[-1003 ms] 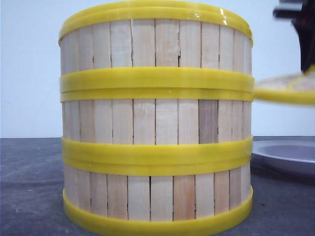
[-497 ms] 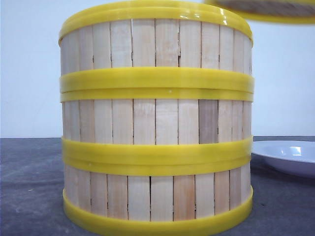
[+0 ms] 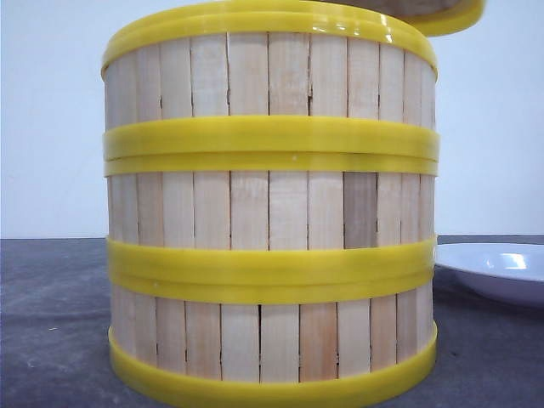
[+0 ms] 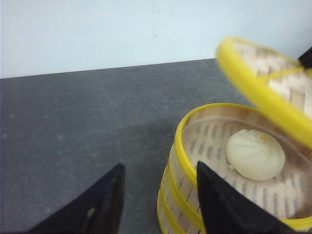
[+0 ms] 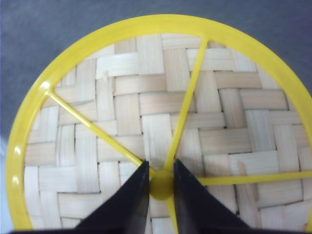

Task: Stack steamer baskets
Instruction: 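Lift the woven lid with the right gripper and place it atop the stack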

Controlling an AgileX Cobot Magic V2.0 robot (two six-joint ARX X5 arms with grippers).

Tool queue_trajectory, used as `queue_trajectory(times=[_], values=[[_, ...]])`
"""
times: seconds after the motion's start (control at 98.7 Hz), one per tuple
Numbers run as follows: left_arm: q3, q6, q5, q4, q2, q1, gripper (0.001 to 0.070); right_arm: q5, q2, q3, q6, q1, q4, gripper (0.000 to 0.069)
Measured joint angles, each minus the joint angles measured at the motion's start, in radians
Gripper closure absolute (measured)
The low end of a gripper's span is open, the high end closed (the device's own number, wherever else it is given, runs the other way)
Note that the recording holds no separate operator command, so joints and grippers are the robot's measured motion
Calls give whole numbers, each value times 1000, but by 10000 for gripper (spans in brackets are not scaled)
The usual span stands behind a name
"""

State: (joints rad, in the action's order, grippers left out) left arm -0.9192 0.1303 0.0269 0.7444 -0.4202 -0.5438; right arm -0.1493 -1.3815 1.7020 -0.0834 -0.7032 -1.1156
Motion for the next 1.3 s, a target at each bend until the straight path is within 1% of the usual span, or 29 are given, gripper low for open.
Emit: queue_trajectory(times=[0.162, 0.618, 0.811, 1.297], values=[[0, 0, 0, 0, 0, 0, 435, 60, -46, 0, 0, -64, 1, 635], [0, 0, 0, 0, 0, 0, 435, 71, -74, 0, 0, -168, -4, 635], [0, 0, 0, 0, 0, 0, 435, 72, -105, 0, 0, -173, -31, 635], [0, 0, 0, 0, 1, 0, 435, 93, -170, 0, 1, -174, -25, 635]])
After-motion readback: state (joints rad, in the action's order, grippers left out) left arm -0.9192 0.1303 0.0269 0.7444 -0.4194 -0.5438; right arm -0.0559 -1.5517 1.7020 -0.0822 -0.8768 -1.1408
